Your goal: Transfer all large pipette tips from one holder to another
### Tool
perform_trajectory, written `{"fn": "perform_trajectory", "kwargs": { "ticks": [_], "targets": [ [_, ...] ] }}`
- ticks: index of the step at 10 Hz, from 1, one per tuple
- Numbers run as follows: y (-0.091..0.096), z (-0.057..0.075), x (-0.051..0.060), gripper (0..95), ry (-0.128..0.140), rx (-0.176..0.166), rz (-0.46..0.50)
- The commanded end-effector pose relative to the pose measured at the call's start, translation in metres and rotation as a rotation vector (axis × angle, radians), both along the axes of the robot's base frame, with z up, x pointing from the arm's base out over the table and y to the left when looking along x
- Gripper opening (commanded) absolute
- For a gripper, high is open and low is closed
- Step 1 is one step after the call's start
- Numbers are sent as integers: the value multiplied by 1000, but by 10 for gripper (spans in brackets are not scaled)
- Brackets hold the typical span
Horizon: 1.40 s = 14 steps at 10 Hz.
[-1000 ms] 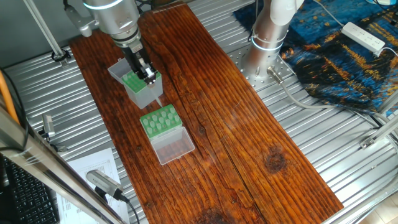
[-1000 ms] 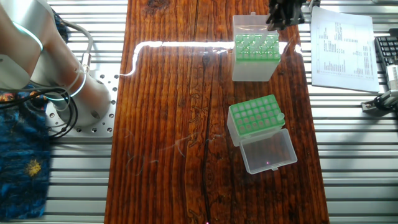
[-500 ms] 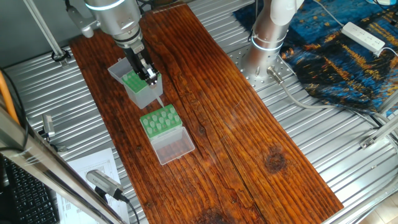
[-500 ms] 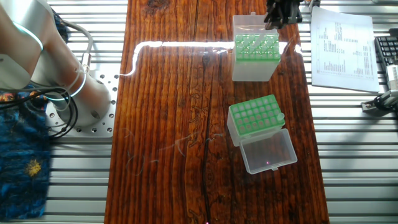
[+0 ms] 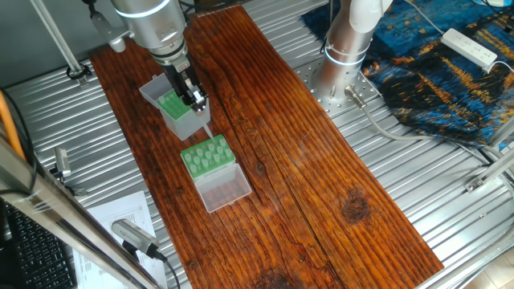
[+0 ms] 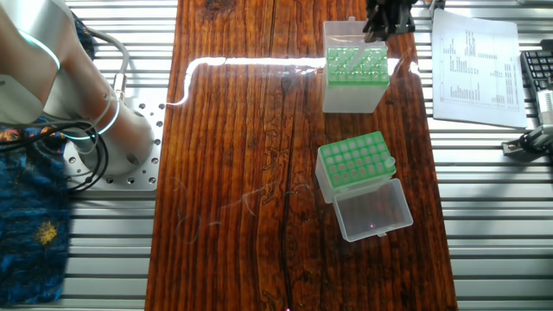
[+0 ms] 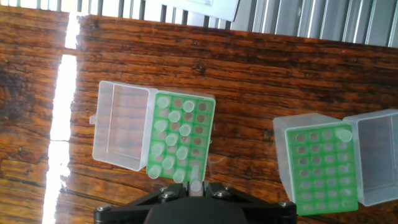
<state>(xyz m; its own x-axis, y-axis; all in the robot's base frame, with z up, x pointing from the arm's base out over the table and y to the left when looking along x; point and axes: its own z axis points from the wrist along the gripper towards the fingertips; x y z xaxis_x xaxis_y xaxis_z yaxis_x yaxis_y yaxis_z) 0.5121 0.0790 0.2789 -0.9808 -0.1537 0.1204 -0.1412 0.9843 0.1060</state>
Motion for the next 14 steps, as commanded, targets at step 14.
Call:
{"fn": "perform_trajectory", "kwargs": {
  "ticks": [14],
  "targets": [
    [-25,-10,-6,190,-88,-76,47]
  ]
}}
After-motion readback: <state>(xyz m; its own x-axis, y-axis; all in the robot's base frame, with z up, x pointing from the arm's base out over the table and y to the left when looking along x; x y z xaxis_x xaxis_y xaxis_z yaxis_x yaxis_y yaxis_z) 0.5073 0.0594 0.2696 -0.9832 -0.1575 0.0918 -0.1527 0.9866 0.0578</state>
